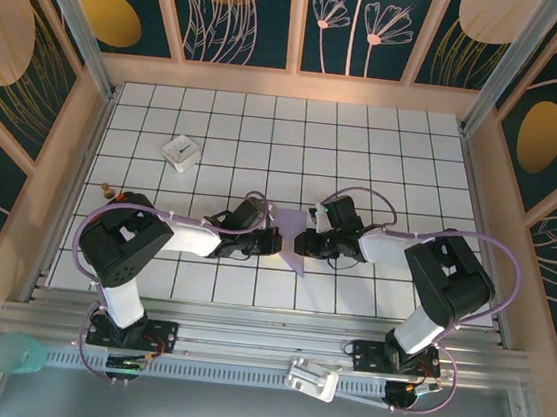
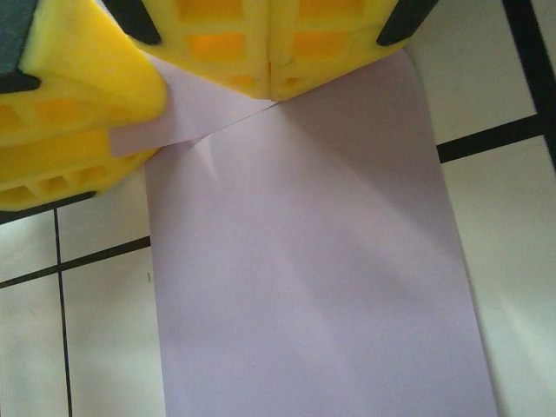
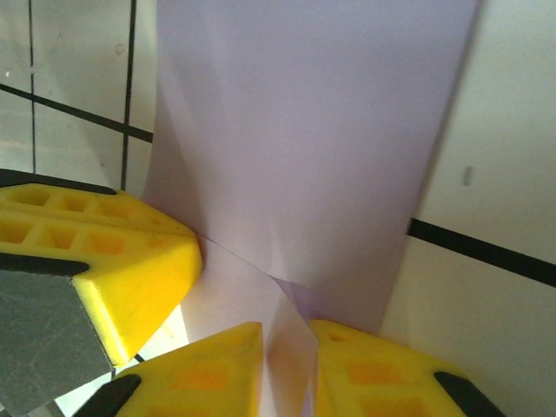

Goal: Fold a paper plane with a square sheet of paper (pick it up from the middle)
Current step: Third fold the triangle at the center of the table.

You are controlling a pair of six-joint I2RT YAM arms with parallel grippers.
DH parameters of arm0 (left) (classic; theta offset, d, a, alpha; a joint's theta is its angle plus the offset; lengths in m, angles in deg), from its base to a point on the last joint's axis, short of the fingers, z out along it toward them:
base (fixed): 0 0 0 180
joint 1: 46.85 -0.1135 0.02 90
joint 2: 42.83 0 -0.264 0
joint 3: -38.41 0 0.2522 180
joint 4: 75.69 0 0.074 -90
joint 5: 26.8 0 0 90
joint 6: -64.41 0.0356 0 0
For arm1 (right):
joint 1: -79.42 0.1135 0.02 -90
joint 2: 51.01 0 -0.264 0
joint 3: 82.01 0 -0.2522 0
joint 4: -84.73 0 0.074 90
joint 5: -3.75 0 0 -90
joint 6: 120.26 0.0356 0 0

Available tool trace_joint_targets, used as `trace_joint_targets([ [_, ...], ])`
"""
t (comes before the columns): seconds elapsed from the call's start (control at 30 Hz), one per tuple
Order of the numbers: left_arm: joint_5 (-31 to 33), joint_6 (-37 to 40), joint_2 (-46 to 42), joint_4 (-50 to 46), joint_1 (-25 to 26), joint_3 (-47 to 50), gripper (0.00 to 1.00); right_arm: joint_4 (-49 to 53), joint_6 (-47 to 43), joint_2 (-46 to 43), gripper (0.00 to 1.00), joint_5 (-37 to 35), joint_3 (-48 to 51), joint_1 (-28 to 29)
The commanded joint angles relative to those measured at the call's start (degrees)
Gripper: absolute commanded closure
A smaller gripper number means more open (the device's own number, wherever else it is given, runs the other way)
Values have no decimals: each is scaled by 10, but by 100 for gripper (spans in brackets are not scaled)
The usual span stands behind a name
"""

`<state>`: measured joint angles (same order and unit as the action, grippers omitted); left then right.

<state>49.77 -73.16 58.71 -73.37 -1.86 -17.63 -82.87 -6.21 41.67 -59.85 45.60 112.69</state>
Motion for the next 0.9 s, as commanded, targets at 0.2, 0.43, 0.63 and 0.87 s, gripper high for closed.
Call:
trace_joint_targets([
  [0.2, 20, 13, 28, -61, -3, 15, 100, 87, -36, -106, 72, -36, -1, -16],
  [0.43, 18, 12, 28, -61, -3, 13, 100, 43, -17, -140, 75, 8, 14, 43],
  [0.63, 17, 11, 28, -62, -3, 13, 100, -1, -1, -79, 87, 30, 1, 81],
  [0.87, 17, 12, 24, -61, -3, 15, 100, -4, -19, -26, 92, 24, -4, 82],
])
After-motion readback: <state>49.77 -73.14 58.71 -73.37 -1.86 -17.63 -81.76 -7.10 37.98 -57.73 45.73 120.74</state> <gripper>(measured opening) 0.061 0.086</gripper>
